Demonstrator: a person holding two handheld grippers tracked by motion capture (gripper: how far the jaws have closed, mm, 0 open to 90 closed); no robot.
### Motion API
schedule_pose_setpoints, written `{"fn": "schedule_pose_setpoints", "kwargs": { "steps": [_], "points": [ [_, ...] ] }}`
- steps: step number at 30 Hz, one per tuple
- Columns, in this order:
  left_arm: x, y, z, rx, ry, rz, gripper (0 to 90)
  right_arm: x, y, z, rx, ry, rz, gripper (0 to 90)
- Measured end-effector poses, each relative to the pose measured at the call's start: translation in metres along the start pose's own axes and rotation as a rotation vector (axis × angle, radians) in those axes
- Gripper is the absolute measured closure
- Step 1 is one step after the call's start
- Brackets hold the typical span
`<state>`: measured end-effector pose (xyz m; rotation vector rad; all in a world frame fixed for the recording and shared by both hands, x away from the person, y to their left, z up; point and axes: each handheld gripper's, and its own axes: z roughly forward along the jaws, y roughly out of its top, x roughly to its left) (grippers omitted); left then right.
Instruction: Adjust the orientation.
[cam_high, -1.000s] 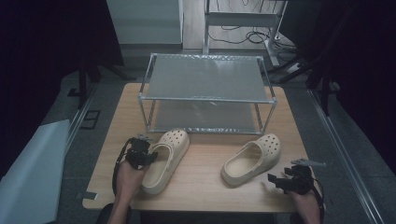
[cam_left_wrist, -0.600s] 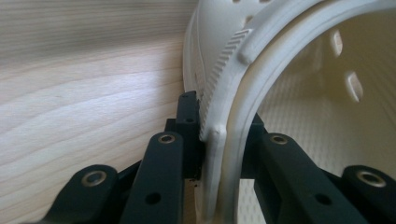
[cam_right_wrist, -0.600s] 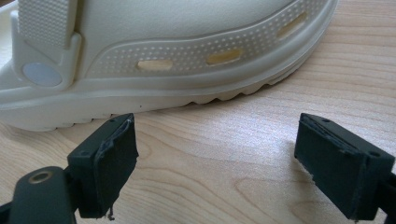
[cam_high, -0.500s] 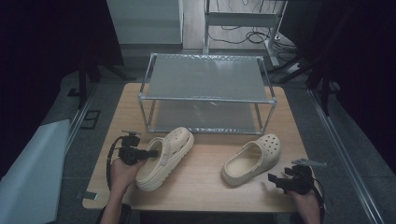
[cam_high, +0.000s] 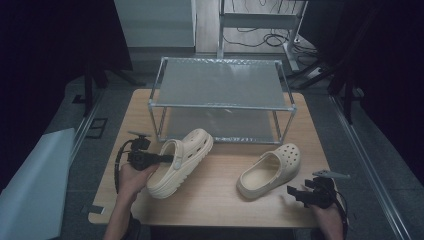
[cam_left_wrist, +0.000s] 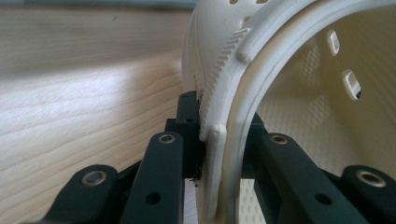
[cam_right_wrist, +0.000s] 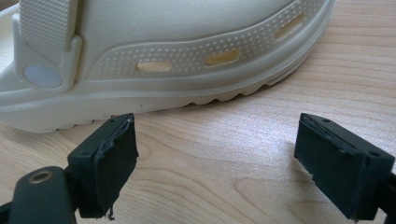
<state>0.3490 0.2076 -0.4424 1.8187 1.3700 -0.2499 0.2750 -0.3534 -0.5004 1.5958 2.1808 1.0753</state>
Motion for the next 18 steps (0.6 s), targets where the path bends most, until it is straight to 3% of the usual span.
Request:
{"fn": "schedule_pose_setpoints", "kwargs": {
  "steps": [18],
  "points": [
    [-0.039, 0.032, -0.01, 0.008, -0.112, 0.048, 76.7, -0.002, 0.0, -0.001, -0.006, 0.01, 0.01, 12.9]
  ]
}}
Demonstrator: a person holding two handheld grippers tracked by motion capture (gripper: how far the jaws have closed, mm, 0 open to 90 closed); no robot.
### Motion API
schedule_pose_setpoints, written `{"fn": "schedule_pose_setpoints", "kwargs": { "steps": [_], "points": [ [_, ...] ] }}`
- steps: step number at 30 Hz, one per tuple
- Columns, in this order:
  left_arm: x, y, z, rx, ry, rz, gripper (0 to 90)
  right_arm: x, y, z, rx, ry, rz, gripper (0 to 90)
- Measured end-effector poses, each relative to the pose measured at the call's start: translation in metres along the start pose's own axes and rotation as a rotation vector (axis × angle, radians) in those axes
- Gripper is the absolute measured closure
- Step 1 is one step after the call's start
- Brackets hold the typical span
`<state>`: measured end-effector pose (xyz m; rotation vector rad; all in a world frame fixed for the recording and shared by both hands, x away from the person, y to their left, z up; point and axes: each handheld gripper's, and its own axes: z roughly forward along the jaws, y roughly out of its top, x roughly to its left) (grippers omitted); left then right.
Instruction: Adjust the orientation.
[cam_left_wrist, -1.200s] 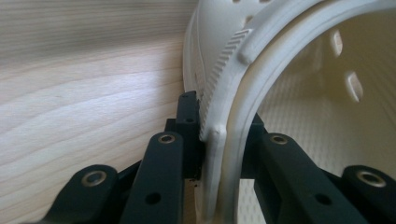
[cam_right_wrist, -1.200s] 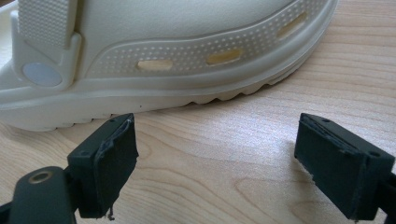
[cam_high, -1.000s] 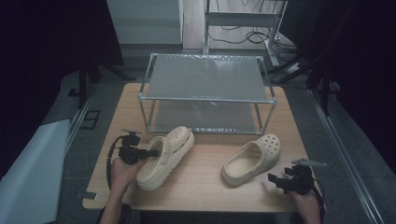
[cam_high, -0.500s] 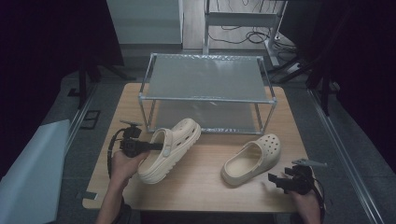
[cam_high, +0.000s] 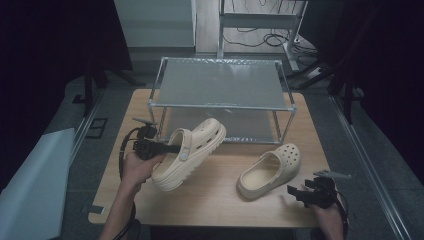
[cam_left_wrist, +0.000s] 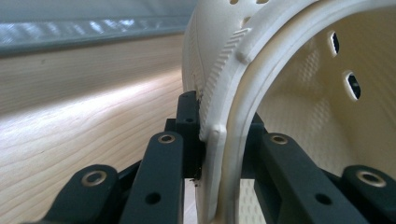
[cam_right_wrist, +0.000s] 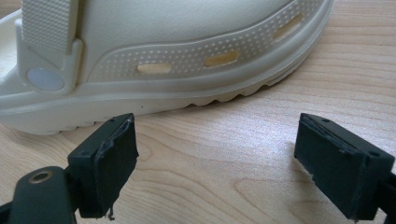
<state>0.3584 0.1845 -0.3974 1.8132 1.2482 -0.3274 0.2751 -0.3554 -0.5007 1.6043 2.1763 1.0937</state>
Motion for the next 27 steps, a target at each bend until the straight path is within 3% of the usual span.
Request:
{"fn": "schedule_pose_setpoints", "kwargs": {
  "steps": [16, 21, 27],
  "points": [
    [-0.029, 0.031, -0.012, -0.006, -0.077, 0.026, 76.7, 0.0, 0.0, 0.0, -0.004, 0.006, 0.008, 12.9],
    [-0.037, 0.043, -0.016, -0.031, -0.1, 0.024, 76.7, 0.0, 0.0, -0.001, -0.002, 0.008, 0.012, 12.9],
    [-0.039, 0.061, -0.019, -0.076, -0.104, -0.007, 76.7, -0.001, 0.0, -0.001, -0.005, 0.009, 0.011, 12.9]
  ]
}}
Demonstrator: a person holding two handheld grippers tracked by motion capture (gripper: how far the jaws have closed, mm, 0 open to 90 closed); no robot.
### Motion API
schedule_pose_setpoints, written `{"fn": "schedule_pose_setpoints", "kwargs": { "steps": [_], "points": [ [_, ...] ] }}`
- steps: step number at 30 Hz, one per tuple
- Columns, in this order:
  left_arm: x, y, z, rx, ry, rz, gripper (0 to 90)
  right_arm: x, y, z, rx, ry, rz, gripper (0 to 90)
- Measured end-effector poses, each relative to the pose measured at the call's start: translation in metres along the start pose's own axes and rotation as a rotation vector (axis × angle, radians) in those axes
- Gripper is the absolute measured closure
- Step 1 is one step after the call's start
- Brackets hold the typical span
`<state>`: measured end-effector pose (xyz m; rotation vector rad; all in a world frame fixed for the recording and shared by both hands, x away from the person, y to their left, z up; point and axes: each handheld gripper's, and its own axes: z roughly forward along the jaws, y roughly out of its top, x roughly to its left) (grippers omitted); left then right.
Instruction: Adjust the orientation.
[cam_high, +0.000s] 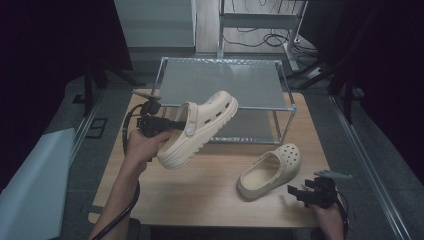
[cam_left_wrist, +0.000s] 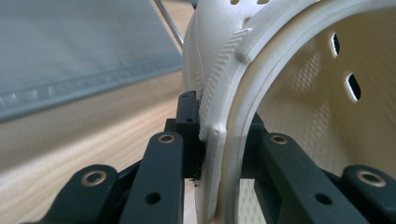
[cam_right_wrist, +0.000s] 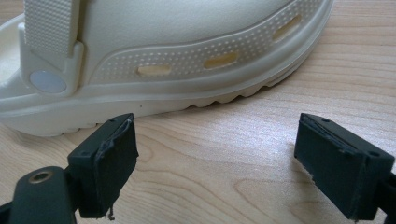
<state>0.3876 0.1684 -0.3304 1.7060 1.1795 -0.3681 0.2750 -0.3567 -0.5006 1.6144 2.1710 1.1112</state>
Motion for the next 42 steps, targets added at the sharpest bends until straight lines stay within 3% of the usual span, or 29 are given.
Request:
{"fn": "schedule_pose_setpoints", "kwargs": {
  "steps": [10, 25, 31, 42],
  "points": [
    [0.007, 0.027, 0.008, -0.038, 0.012, -0.042, 76.7, -0.001, 0.0, 0.0, -0.007, 0.006, 0.008, 12.8],
    [0.022, 0.056, 0.022, -0.153, 0.036, -0.137, 76.6, -0.002, -0.001, 0.0, -0.012, 0.017, 0.016, 12.5],
    [0.03, 0.066, 0.031, -0.206, 0.079, -0.171, 76.7, -0.002, -0.001, 0.0, -0.011, 0.022, 0.019, 12.4],
    [0.039, 0.086, 0.04, -0.297, 0.112, -0.232, 76.6, -0.003, -0.001, 0.001, -0.009, 0.029, 0.02, 12.4]
  ]
}}
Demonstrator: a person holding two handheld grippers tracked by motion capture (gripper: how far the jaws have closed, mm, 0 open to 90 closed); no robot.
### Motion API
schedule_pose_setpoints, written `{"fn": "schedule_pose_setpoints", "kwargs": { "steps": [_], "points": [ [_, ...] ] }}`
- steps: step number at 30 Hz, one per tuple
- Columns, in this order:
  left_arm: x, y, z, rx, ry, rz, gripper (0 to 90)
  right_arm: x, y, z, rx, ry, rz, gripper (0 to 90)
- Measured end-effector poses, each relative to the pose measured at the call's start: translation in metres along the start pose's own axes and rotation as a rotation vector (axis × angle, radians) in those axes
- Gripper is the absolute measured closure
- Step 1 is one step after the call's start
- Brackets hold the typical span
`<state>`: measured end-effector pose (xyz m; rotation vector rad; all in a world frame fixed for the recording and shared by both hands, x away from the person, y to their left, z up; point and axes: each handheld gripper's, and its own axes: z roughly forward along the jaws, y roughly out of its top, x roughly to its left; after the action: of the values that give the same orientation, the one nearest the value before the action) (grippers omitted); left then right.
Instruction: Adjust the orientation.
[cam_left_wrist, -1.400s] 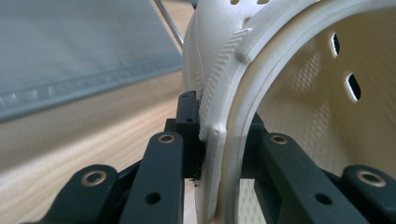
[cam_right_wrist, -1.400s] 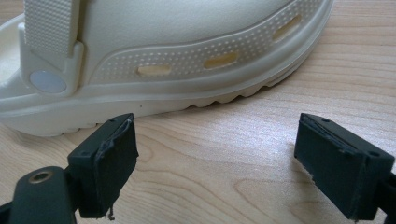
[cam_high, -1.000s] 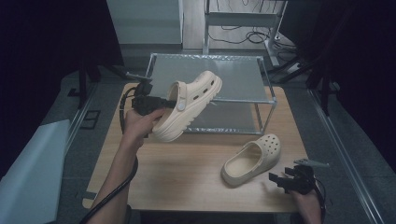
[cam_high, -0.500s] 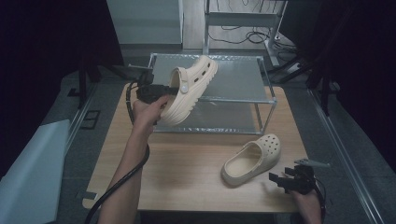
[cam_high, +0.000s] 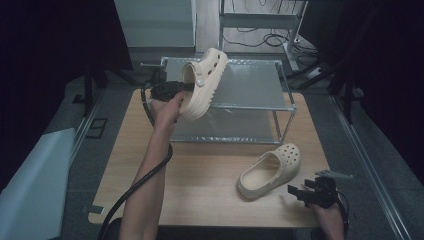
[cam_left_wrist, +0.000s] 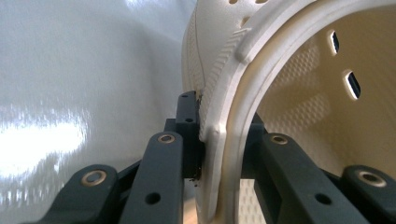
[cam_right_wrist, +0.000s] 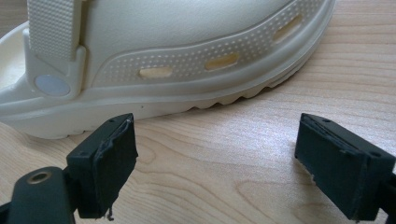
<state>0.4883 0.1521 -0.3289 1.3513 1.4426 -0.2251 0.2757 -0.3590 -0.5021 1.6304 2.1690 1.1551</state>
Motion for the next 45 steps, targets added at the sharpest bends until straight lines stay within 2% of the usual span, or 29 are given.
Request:
{"fn": "schedule_pose_setpoints", "kwargs": {
  "steps": [10, 18, 26, 30, 35, 40, 45],
  "points": [
    [0.002, 0.018, 0.013, -0.074, 0.059, -0.036, 76.6, 0.0, 0.0, 0.001, 0.003, 0.006, -0.001, 12.5],
    [0.01, 0.03, 0.023, -0.111, 0.105, -0.064, 76.5, -0.001, 0.0, 0.001, 0.002, 0.01, 0.001, 12.5],
    [0.014, 0.042, 0.023, -0.14, 0.182, -0.045, 76.5, -0.001, 0.0, 0.001, 0.003, 0.015, 0.005, 12.5],
    [0.014, 0.045, 0.022, -0.148, 0.235, -0.026, 76.4, -0.001, 0.0, 0.001, 0.001, 0.016, 0.005, 12.6],
    [0.015, 0.045, 0.026, -0.147, 0.263, -0.023, 76.1, -0.001, 0.0, 0.001, 0.002, 0.018, 0.005, 12.6],
    [0.01, 0.045, 0.029, -0.146, 0.29, -0.001, 75.1, -0.001, 0.0, 0.001, 0.002, 0.019, 0.007, 12.6],
    [0.006, 0.042, 0.032, -0.163, 0.267, 0.001, 67.7, -0.001, 0.0, 0.001, 0.005, 0.019, 0.008, 12.8]
  ]
}}
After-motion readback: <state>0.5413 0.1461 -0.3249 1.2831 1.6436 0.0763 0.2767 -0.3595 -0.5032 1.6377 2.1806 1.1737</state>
